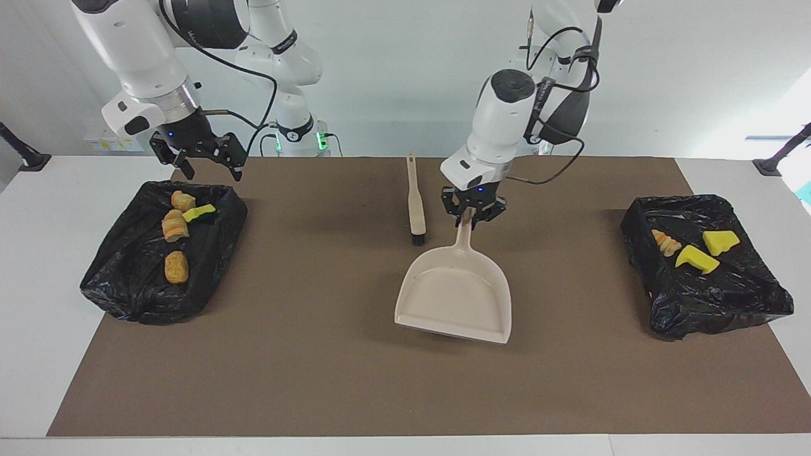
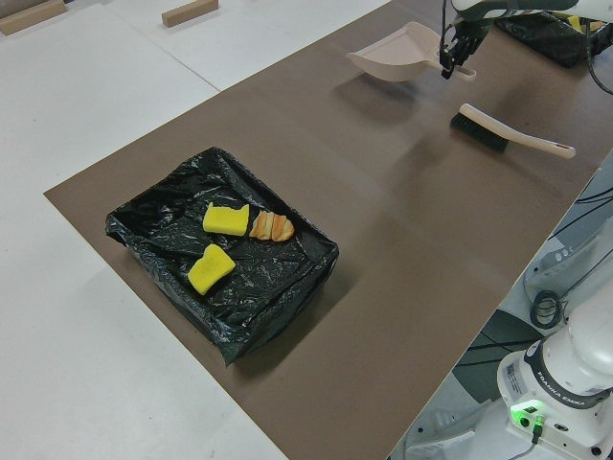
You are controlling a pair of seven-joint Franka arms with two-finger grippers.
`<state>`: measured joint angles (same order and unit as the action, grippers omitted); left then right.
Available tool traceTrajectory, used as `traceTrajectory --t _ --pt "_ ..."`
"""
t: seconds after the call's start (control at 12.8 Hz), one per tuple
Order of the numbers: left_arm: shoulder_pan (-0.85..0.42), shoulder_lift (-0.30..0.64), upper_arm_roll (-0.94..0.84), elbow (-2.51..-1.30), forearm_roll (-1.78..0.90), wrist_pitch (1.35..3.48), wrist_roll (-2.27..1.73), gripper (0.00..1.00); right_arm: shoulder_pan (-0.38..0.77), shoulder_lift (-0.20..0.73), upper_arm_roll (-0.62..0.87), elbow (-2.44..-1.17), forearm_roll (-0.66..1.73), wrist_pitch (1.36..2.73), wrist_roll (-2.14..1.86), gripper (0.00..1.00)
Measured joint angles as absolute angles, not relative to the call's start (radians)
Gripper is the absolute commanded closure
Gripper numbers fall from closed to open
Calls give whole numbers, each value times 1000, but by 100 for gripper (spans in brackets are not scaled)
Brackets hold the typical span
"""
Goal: Sweep and dump trash in bin
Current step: 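Bring the empty dustpan back to the table center with the left gripper, then lower the dustpan onto the table and open the left gripper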
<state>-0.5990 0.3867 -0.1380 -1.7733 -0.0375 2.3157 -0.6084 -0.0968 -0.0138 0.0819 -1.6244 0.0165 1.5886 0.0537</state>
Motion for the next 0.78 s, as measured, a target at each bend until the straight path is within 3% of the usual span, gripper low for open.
traceTrajectory --t 0.31,0.39,0.47,0.78 --pt "-608 453 -135 -1706 -37 2323 -626 100 -97 -14 82 -1624 17 1589 54 0" --pt "-608 454 -134 -1704 -37 2321 -626 63 -97 -14 82 -1624 17 1589 54 0" --pt "-608 454 -134 -1703 -37 2318 -626 1 -97 -14 82 -1624 17 1589 54 0" --pt "-607 444 -125 -1683 -37 2276 -626 0 -97 -14 82 -1624 17 1589 54 0"
